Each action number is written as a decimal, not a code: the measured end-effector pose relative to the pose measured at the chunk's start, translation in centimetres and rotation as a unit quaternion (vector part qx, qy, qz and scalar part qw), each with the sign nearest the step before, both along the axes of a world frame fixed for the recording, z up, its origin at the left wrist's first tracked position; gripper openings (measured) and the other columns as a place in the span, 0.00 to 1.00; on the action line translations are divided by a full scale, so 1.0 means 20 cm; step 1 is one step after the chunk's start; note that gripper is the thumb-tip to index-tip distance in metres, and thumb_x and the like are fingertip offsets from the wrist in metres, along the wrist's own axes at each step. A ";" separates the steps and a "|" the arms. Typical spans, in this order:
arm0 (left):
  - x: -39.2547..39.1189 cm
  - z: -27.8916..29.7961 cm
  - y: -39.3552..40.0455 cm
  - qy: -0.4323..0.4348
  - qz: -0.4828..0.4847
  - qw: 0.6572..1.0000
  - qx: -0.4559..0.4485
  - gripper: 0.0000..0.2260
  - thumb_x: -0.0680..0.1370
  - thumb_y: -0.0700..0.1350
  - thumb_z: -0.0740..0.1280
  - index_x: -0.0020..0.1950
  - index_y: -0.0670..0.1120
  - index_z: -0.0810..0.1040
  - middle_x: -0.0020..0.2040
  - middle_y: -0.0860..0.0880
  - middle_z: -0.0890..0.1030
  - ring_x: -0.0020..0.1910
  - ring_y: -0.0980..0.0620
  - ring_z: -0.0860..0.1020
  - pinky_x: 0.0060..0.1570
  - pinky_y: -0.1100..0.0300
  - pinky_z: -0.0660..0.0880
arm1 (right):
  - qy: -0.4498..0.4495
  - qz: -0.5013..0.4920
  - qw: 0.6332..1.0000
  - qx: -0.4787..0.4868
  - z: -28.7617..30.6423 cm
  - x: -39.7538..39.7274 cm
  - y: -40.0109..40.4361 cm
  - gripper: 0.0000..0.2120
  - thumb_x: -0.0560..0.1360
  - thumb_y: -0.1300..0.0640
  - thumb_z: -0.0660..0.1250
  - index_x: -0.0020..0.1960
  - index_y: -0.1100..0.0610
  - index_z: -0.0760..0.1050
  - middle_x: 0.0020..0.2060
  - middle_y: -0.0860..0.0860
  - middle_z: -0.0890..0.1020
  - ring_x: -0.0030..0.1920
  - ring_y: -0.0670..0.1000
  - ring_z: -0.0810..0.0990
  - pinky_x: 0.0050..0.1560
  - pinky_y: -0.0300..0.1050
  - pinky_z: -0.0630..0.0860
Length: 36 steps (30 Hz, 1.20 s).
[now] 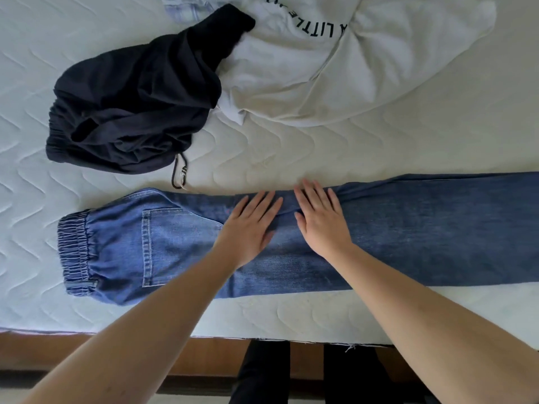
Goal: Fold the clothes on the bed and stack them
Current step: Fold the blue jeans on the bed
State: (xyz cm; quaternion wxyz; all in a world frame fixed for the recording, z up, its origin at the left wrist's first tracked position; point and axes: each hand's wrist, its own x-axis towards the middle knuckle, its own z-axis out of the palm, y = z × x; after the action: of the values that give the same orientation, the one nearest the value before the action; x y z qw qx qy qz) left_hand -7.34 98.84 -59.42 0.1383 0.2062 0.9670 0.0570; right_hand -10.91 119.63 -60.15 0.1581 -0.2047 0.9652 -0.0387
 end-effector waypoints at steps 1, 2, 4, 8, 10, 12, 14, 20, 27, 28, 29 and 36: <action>-0.01 -0.01 0.03 -0.010 0.000 1.000 -0.005 0.28 0.81 0.53 0.58 0.79 0.47 0.56 0.78 0.46 0.60 0.77 0.46 0.60 0.75 0.47 0.57 | 0.003 -0.011 1.000 0.011 0.00 -0.02 0.06 0.27 0.83 0.48 0.52 0.79 0.55 0.54 0.78 0.53 0.56 0.78 0.54 0.53 0.77 0.55 0.47; -0.02 -0.03 0.04 -0.020 0.004 1.000 -0.011 0.28 0.82 0.53 0.57 0.80 0.47 0.54 0.79 0.46 0.59 0.77 0.46 0.58 0.75 0.47 0.56 | 0.007 -0.021 1.000 0.022 0.00 -0.03 0.12 0.27 0.83 0.49 0.52 0.79 0.55 0.53 0.78 0.53 0.56 0.78 0.54 0.52 0.77 0.55 0.47; -0.06 -0.05 0.05 -0.036 0.007 0.999 -0.028 0.28 0.83 0.50 0.55 0.80 0.49 0.45 0.80 0.47 0.53 0.78 0.48 0.54 0.76 0.48 0.52 | 0.018 -0.044 0.998 0.034 0.02 -0.04 0.24 0.27 0.83 0.50 0.52 0.79 0.56 0.52 0.79 0.53 0.54 0.78 0.54 0.52 0.77 0.55 0.47; -0.18 -0.06 0.05 -0.053 0.051 0.997 -0.026 0.36 0.78 0.36 0.53 0.78 0.50 0.34 0.81 0.50 0.44 0.79 0.50 0.45 0.76 0.50 0.46 | 0.050 -0.070 0.996 0.016 0.04 -0.01 0.35 0.27 0.83 0.52 0.53 0.79 0.57 0.51 0.79 0.53 0.54 0.78 0.54 0.53 0.77 0.54 0.50; -0.23 -0.05 0.08 -0.063 0.095 0.993 -0.007 0.37 0.76 0.32 0.53 0.79 0.48 0.36 0.81 0.50 0.45 0.79 0.51 0.44 0.77 0.51 0.45 | 0.047 -0.024 0.998 -0.015 0.03 0.03 0.34 0.27 0.83 0.52 0.53 0.79 0.57 0.50 0.79 0.52 0.54 0.78 0.52 0.53 0.77 0.53 0.51; -0.26 -0.04 0.11 -0.064 0.132 0.989 0.013 0.35 0.75 0.33 0.50 0.80 0.48 0.39 0.81 0.50 0.48 0.79 0.52 0.45 0.77 0.53 0.44 | 0.025 0.057 0.997 -0.036 0.00 0.07 0.30 0.27 0.83 0.51 0.52 0.79 0.56 0.50 0.79 0.51 0.53 0.78 0.51 0.52 0.77 0.52 0.50; -0.28 -0.04 0.12 -0.057 0.153 0.986 0.026 0.35 0.75 0.33 0.49 0.80 0.47 0.40 0.80 0.49 0.51 0.79 0.52 0.47 0.76 0.54 0.43 | 0.007 0.087 0.995 -0.037 -0.04 0.10 0.28 0.27 0.84 0.48 0.51 0.79 0.56 0.51 0.78 0.51 0.54 0.78 0.50 0.52 0.77 0.52 0.51; -0.20 -0.08 0.12 -0.010 0.117 0.993 -0.009 0.26 0.83 0.51 0.43 0.79 0.42 0.45 0.79 0.46 0.55 0.78 0.48 0.54 0.77 0.47 0.48 | -0.008 0.056 0.998 -0.019 -0.08 -0.01 0.37 0.27 0.83 0.44 0.47 0.79 0.53 0.54 0.78 0.48 0.56 0.78 0.49 0.54 0.77 0.52 0.52; -0.05 -0.12 0.08 -0.003 0.126 0.990 -0.060 0.27 0.83 0.57 0.48 0.81 0.50 0.48 0.80 0.49 0.47 0.78 0.45 0.54 0.75 0.41 0.50 | -0.022 -0.029 0.999 0.024 -0.03 0.03 0.57 0.28 0.83 0.42 0.45 0.79 0.54 0.52 0.79 0.48 0.53 0.78 0.49 0.52 0.77 0.54 0.50; -0.05 -0.12 0.08 -0.006 0.137 0.988 -0.065 0.27 0.83 0.57 0.46 0.81 0.51 0.45 0.80 0.49 0.45 0.79 0.45 0.52 0.75 0.41 0.49 | -0.022 -0.055 0.998 0.023 -0.02 0.05 0.56 0.28 0.83 0.43 0.45 0.79 0.54 0.51 0.79 0.49 0.52 0.78 0.50 0.51 0.77 0.54 0.49; -0.05 -0.12 0.09 -0.009 0.148 0.987 -0.069 0.27 0.83 0.58 0.44 0.80 0.52 0.42 0.80 0.49 0.43 0.79 0.46 0.50 0.75 0.41 0.47 | -0.017 -0.079 0.997 0.013 -0.01 0.07 0.53 0.28 0.83 0.44 0.45 0.79 0.55 0.50 0.79 0.50 0.52 0.78 0.50 0.50 0.77 0.53 0.49; -0.14 -0.15 0.12 -0.021 0.144 0.987 -0.070 0.27 0.83 0.56 0.40 0.79 0.49 0.34 0.80 0.50 0.38 0.79 0.50 0.40 0.76 0.45 0.40 | -0.015 -0.059 0.993 -0.102 0.05 0.05 -0.05 0.26 0.83 0.52 0.49 0.79 0.57 0.52 0.78 0.51 0.54 0.78 0.50 0.51 0.78 0.51 0.48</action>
State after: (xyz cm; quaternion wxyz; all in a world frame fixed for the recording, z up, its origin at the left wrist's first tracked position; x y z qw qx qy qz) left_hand -10.15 101.20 -62.33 0.1633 0.0530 0.9851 0.0130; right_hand -9.83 118.70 -59.24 0.1483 -0.1623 0.9641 -0.1489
